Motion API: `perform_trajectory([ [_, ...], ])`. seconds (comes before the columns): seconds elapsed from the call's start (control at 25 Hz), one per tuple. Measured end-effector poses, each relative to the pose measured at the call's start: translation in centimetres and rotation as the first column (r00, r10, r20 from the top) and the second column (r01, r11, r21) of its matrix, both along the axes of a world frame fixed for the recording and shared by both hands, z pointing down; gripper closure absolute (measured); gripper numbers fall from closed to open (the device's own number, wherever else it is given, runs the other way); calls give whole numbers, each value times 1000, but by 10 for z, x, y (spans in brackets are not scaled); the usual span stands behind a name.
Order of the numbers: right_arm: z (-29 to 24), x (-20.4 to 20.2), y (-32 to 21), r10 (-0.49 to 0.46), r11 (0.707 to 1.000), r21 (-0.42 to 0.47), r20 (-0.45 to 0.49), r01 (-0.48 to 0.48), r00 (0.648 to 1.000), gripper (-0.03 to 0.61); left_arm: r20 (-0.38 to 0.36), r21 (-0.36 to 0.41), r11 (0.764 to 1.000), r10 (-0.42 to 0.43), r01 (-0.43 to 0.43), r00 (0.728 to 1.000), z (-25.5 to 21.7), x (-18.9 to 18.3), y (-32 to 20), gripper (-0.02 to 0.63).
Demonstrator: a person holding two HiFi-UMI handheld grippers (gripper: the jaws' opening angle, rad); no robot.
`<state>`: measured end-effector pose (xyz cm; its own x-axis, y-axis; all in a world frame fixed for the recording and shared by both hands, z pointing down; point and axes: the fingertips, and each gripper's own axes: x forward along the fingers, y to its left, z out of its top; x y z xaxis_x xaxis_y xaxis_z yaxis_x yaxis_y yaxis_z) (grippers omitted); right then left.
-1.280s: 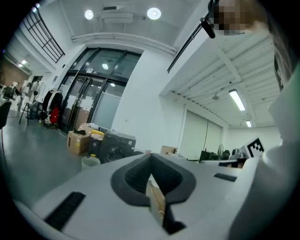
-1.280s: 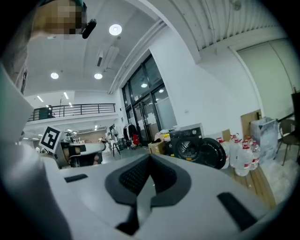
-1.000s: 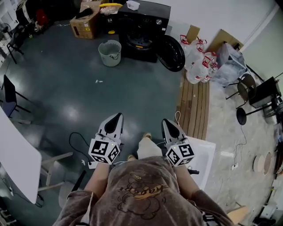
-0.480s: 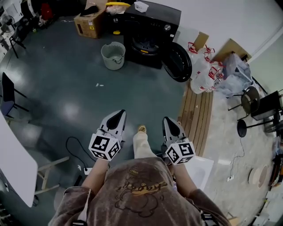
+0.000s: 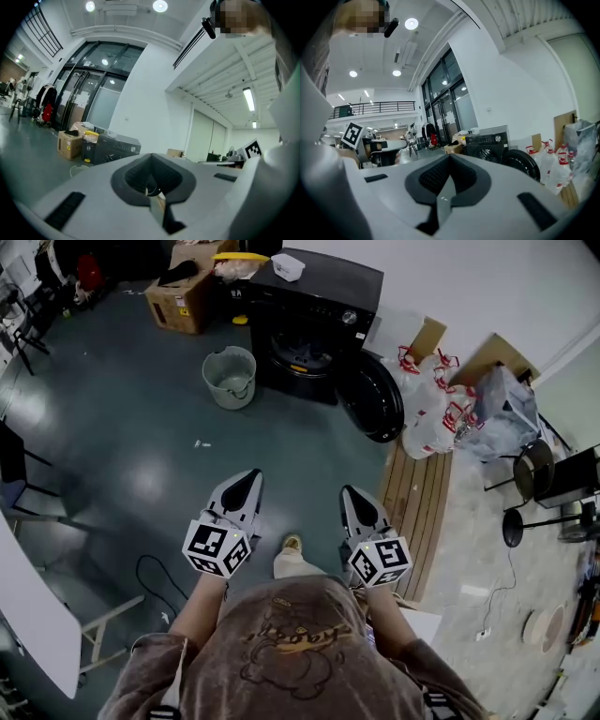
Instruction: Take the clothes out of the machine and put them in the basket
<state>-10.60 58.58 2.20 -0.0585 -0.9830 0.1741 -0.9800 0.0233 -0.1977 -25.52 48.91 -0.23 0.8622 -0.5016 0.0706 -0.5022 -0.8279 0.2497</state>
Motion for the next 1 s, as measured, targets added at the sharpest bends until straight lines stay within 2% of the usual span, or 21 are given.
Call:
perform_trajectory([
  [0.28,7,55,-66,-41,999,-21,-14,41,999,581,-5,19,1000,-22,22,1000,-7,58,-66,606],
  [0.68,17,78,-152,-76,997,-33,-12,75,997,581,2,11,998,-59,59,998,2,81,-152,606],
  [1.0,23,115,-251,-27,999,-32,-23,26,999,581,13,8,1000,-4,4,1000,11,124,-253,606],
])
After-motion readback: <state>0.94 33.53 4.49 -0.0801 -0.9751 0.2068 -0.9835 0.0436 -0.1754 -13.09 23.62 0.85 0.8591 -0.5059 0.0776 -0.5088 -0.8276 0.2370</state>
